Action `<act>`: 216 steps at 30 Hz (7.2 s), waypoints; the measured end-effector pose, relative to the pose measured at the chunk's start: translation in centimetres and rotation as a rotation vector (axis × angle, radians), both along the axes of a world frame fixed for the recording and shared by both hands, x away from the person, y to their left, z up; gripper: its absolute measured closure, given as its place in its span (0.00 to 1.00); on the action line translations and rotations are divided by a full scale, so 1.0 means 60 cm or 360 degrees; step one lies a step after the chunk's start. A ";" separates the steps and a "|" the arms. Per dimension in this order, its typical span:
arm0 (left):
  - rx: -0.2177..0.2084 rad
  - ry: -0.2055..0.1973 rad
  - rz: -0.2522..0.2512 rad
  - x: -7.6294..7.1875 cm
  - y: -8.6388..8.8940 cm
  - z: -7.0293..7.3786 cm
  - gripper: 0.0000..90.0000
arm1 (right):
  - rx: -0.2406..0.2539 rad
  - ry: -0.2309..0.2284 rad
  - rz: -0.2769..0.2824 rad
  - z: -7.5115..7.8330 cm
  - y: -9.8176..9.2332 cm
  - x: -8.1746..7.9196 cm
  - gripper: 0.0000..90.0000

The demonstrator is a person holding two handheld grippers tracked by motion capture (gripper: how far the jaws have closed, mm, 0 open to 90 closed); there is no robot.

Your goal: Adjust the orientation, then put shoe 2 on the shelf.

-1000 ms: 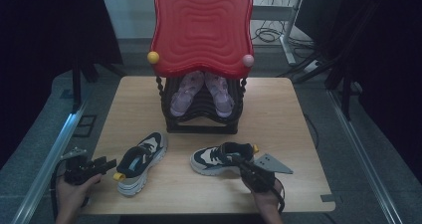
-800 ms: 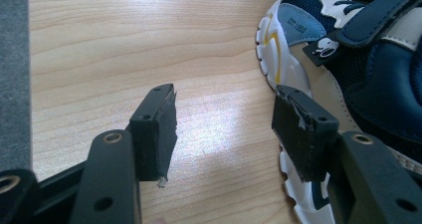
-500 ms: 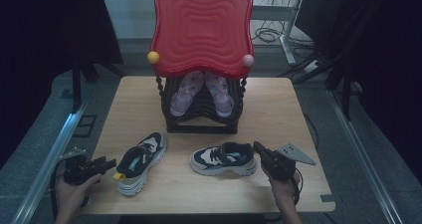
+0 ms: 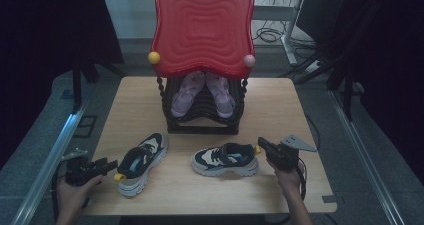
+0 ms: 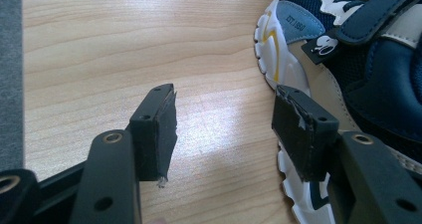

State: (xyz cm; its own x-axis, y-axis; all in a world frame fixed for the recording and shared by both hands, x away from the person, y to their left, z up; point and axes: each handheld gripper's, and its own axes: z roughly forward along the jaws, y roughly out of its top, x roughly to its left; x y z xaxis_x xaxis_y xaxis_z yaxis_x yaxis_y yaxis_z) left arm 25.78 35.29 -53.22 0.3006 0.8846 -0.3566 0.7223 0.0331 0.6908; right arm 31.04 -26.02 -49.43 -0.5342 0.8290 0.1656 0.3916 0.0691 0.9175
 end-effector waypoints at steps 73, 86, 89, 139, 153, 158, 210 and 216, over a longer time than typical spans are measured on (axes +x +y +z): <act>-0.0006 -0.0009 -0.0007 -0.002 0.003 0.001 0.48 | -0.0088 0.0014 0.0398 -0.023 0.019 -0.110 1.00; -0.0001 -0.0043 0.0005 -0.003 0.001 0.009 0.48 | -0.0053 -0.0017 0.0326 -0.017 0.004 -0.101 0.99; 0.0006 -0.0045 0.0003 -0.003 0.000 0.008 0.48 | -0.0042 -0.0038 0.0326 -0.009 0.004 -0.096 0.99; -0.0007 -0.0245 -0.0224 0.010 -0.063 0.089 0.51 | -0.0019 -0.0061 0.0361 0.049 0.032 -0.061 0.61; 0.0065 -0.0157 -0.0333 0.032 -0.087 0.068 0.61 | 0.0020 -0.0065 0.0299 0.045 0.017 -0.064 0.60; 0.0081 -0.0132 -0.0363 0.037 -0.090 0.061 0.68 | 0.0009 -0.0056 0.0307 0.042 0.022 -0.062 0.60; 0.0102 -0.0174 -0.0360 0.034 -0.090 0.055 0.74 | -0.0323 0.0489 0.0725 0.043 0.119 0.029 0.58; 0.0103 -0.0174 -0.0356 0.033 -0.091 0.055 0.74 | -0.0384 0.0516 0.0677 0.041 0.118 0.028 0.67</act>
State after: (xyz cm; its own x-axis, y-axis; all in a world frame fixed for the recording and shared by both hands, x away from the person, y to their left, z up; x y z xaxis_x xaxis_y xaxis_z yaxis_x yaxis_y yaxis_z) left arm 27.78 29.84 -49.90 0.5250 0.8117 -0.2560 0.6277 -0.1661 0.7605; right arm 32.73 -18.93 -46.97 -0.7819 0.5872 0.2092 0.5417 0.4739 0.6943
